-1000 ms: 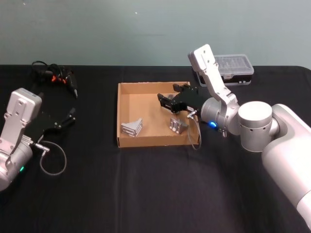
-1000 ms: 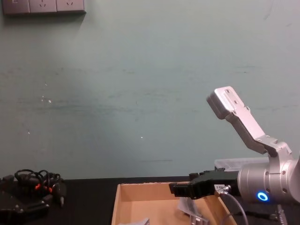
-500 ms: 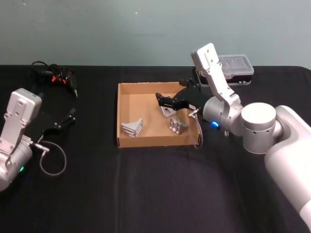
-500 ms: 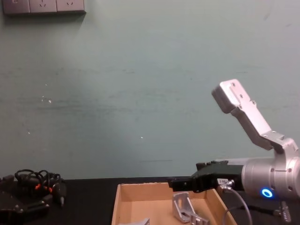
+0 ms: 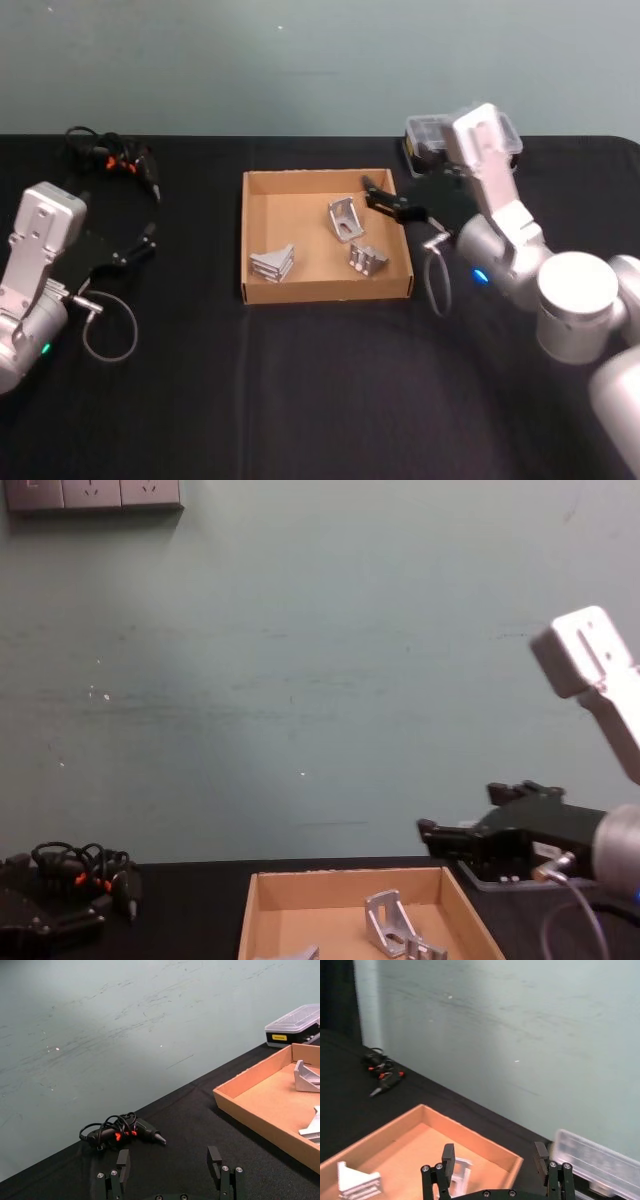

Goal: Use one hand to pick up the angle iron from the table and place it into the box.

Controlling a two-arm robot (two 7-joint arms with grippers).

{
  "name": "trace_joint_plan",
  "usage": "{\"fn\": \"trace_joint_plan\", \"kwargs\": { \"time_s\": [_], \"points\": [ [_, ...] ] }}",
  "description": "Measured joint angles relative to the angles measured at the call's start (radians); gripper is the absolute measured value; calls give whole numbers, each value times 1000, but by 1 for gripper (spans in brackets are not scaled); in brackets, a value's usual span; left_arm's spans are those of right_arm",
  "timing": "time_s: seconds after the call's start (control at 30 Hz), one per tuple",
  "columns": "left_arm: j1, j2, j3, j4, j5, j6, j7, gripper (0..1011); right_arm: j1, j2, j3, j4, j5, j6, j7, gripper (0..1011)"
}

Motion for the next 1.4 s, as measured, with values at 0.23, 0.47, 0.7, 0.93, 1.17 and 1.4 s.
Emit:
{"fn": "trace_joint_plan", "kwargs": {
  "time_s": [0.23,0.47,0.7,0.93,1.17,1.4],
  "points": [
    [0,0,0,0,0,0,0,1011,-96,24,46,-71,-39,-42,-70,1002],
    [0,0,0,0,0,0,0,1011,-164,33,89,-97,-59,-69,-109,1002],
    [0,0,0,0,0,0,0,1011,-198,36,117,-99,-68,-95,-122,1002],
    [0,0,0,0,0,0,0,1011,-196,36,114,-100,-68,-95,-122,1000],
    [0,0,0,0,0,0,0,1011,-194,36,112,-100,-68,-93,-122,1002],
    [0,0,0,0,0,0,0,1011,-193,36,111,-100,-67,-91,-122,1002]
  ]
}}
